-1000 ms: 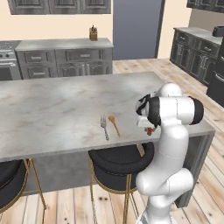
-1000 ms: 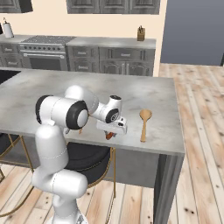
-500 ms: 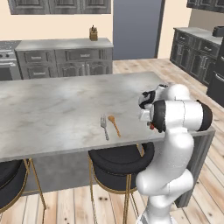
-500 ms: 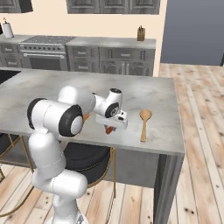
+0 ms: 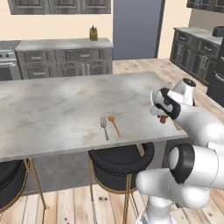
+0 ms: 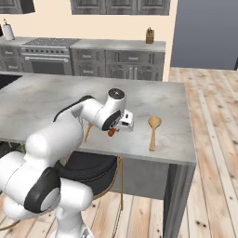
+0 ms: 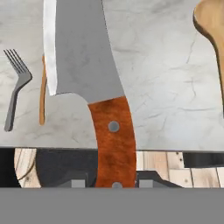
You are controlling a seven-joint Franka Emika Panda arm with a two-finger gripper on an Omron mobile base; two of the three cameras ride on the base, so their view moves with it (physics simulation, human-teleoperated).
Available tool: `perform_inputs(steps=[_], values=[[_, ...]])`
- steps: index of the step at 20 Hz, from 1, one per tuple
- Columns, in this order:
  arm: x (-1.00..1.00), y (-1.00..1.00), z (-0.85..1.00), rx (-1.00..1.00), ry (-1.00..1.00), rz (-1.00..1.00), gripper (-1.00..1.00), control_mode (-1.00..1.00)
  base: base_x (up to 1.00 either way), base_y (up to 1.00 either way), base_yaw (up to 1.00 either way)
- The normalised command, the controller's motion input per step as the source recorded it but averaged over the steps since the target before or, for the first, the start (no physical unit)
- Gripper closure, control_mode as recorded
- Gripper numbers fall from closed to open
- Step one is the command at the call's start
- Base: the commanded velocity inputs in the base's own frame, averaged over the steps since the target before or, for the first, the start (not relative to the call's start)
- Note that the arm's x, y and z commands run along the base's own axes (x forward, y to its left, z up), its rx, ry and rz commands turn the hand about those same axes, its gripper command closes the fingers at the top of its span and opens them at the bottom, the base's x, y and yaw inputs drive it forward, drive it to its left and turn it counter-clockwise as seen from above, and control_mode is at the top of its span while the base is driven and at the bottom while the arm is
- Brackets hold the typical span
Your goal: Pick up the metallic utensils from the counter and place them in the open drawer. Make sure not to pick up any wooden utensils.
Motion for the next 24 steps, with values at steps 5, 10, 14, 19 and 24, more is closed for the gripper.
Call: perform_inputs(steps=[5, 10, 14, 19, 24], values=[[0.0, 0.0, 0.0, 0.0, 0.0, 0.0, 1.0, 1.0, -0.83, -0.67, -0.01], [0.0, 0.0, 0.0, 0.0, 0.0, 0.0, 1.0, 1.0, -0.2, -1.0, -0.03], [0.0, 0.0, 0.0, 0.0, 0.0, 0.0, 1.0, 1.0, 0.16, -1.0, -0.04], [0.0, 0.0, 0.0, 0.0, 0.0, 0.0, 1.0, 1.0, 0.55, -1.0, -0.05], [0.0, 0.0, 0.0, 0.0, 0.0, 0.0, 1.0, 1.0, 0.98, -1.0, -0.03]])
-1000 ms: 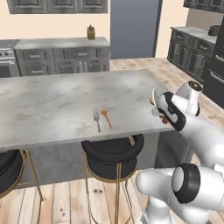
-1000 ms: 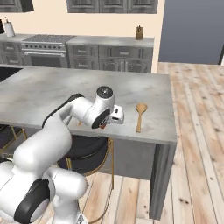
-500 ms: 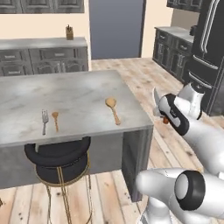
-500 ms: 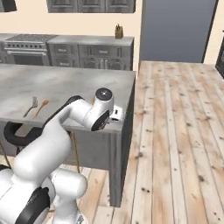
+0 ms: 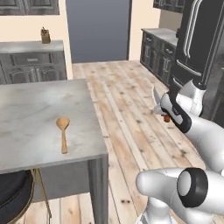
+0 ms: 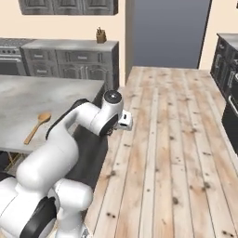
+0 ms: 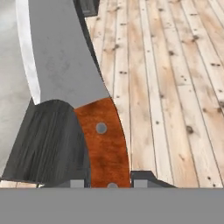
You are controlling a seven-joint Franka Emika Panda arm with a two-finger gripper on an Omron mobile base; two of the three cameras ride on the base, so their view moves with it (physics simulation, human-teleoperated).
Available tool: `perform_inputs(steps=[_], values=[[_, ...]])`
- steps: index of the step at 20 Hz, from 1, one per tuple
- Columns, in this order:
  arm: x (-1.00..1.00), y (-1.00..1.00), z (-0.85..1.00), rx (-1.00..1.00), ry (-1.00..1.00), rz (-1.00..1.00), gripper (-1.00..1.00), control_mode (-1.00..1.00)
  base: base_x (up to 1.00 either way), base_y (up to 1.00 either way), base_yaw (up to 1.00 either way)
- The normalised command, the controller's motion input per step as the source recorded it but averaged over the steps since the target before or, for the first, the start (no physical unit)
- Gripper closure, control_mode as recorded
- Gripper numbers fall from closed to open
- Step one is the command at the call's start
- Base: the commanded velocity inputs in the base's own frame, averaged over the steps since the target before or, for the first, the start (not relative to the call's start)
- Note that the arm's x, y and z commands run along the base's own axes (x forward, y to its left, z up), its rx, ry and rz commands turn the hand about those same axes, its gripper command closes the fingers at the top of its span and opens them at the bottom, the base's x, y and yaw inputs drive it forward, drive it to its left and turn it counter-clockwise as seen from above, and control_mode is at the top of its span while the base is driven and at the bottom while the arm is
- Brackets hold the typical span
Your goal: Pick up the metallic utensils from the counter and place them in the open drawer. Make sure not to pick up any wooden utensils.
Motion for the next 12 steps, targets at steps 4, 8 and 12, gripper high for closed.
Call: perform_inputs(steps=[4, 8, 12], values=[[0.0, 0.0, 0.0, 0.0, 0.0, 0.0, 1.0, 1.0, 1.0, -0.96, 0.0], [0.0, 0.0, 0.0, 0.0, 0.0, 0.0, 1.0, 1.0, 1.0, -0.46, 0.08], [0.0, 0.0, 0.0, 0.0, 0.0, 0.0, 1.0, 1.0, 1.0, 0.05, 0.03]])
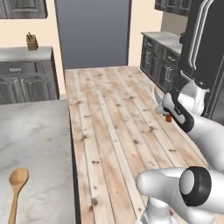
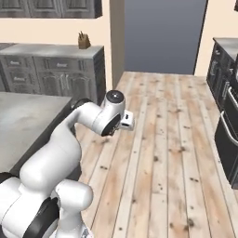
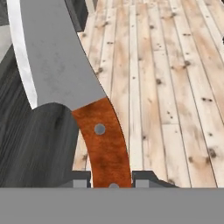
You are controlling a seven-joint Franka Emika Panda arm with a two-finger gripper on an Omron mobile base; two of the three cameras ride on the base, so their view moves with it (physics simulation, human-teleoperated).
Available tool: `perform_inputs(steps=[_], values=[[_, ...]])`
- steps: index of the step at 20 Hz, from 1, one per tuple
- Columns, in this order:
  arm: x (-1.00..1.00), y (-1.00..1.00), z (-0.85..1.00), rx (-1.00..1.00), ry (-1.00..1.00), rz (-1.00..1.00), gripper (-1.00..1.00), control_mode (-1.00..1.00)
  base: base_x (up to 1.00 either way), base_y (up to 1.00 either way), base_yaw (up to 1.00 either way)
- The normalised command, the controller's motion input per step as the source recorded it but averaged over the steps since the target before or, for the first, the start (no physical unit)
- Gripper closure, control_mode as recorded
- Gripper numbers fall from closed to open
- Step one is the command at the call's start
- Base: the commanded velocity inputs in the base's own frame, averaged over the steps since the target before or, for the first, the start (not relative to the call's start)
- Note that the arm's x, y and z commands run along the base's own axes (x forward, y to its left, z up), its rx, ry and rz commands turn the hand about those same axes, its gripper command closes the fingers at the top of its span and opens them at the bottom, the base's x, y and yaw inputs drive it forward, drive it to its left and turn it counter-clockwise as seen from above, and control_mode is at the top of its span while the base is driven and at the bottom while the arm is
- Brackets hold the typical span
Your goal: Pick up the metallic utensils from the counter and place them in the open drawer. Make sure not to pick up any wooden utensils.
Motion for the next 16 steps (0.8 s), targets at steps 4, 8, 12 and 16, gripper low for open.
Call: perform_inputs(steps=[4, 8, 12, 16], values=[[0.0, 0.0, 0.0, 0.0, 0.0, 0.0, 1.0, 1.0, 1.0, 0.29, 0.0], [0.0, 0.0, 0.0, 0.0, 0.0, 0.0, 1.0, 1.0, 1.0, 0.24, 0.0], [0.0, 0.0, 0.0, 0.0, 0.0, 0.0, 1.0, 1.0, 1.0, -0.11, 0.01], [0.0, 0.0, 0.0, 0.0, 0.0, 0.0, 1.0, 1.0, 1.0, -0.64, 0.15]])
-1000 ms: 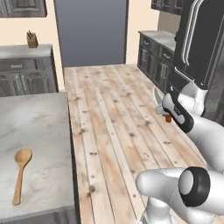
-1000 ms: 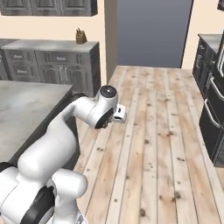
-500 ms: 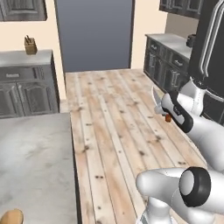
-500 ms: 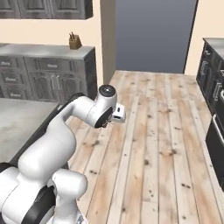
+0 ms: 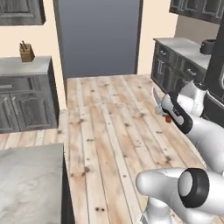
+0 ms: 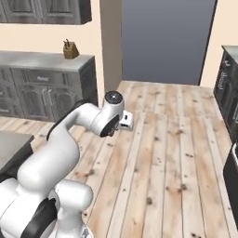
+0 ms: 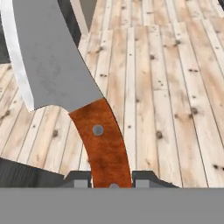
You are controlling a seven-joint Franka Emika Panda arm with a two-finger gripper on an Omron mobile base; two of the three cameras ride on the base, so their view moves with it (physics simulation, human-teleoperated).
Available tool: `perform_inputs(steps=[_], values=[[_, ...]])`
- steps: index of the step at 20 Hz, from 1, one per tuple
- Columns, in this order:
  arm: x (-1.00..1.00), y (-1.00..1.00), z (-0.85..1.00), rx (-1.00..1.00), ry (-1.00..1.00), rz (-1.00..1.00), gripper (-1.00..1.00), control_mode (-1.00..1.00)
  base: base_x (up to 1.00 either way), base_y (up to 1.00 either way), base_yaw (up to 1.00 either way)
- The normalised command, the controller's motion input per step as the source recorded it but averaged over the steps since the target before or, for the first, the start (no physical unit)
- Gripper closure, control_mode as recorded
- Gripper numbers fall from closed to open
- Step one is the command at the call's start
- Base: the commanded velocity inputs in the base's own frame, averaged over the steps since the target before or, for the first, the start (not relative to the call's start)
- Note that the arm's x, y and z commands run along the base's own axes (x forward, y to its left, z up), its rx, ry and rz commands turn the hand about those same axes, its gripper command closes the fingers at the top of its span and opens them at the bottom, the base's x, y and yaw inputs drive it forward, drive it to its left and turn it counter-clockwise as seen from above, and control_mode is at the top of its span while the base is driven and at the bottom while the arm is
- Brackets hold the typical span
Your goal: Pick up the metallic utensils from the counter and place them in the open drawer. Make sure not to pick up any wooden utensils.
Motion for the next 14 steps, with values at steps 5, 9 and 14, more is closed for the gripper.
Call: perform_inputs(steps=[5, 9, 14], values=[[0.0, 0.0, 0.0, 0.0, 0.0, 0.0, 1.0, 1.0, 0.78, -0.59, 0.48], [0.0, 0.0, 0.0, 0.0, 0.0, 0.0, 1.0, 1.0, 0.65, -0.55, 0.51], [0.0, 0.0, 0.0, 0.0, 0.0, 0.0, 1.0, 1.0, 0.57, -0.55, 0.52]])
